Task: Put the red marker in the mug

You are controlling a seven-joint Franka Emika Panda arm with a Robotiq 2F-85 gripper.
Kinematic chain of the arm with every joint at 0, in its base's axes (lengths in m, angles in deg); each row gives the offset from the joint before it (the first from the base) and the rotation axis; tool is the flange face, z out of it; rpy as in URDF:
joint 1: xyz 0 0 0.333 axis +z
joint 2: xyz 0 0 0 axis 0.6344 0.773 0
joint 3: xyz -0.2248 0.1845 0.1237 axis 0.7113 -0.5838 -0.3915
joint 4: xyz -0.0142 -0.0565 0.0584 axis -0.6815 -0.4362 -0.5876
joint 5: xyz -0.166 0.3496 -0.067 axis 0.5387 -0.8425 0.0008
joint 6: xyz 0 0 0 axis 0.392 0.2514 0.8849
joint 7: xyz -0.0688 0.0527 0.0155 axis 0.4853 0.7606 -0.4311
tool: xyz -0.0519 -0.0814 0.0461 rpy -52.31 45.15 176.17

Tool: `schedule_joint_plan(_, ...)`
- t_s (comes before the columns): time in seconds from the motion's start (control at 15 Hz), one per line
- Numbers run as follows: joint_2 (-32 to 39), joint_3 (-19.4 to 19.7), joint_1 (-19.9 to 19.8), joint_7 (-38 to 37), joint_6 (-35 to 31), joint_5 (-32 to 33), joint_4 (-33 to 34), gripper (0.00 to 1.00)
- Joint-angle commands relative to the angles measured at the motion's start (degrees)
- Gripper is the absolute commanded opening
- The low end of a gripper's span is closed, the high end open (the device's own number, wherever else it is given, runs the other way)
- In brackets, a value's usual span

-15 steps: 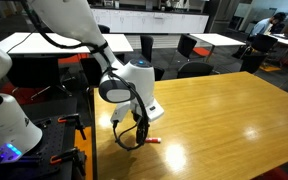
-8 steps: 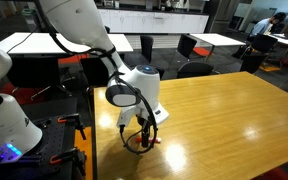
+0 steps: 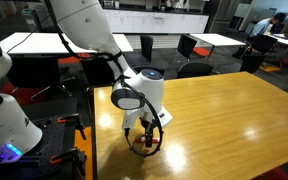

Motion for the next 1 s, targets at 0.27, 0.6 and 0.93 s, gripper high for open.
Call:
schedule_joint_plan(0.27, 1.31, -1.42, -1.55, 2.86, 2.16, -2.68, 2.78, 0.33)
schedule_joint_plan(0.6, 1.98, -1.19, -1.4, 2.55, 3.05, -2.49, 3.65, 0.03)
schedule_joint_plan(0.93, 0.85, 0.22, 0.23, 1.01, 4.12, -0.83, 3.1, 0.05)
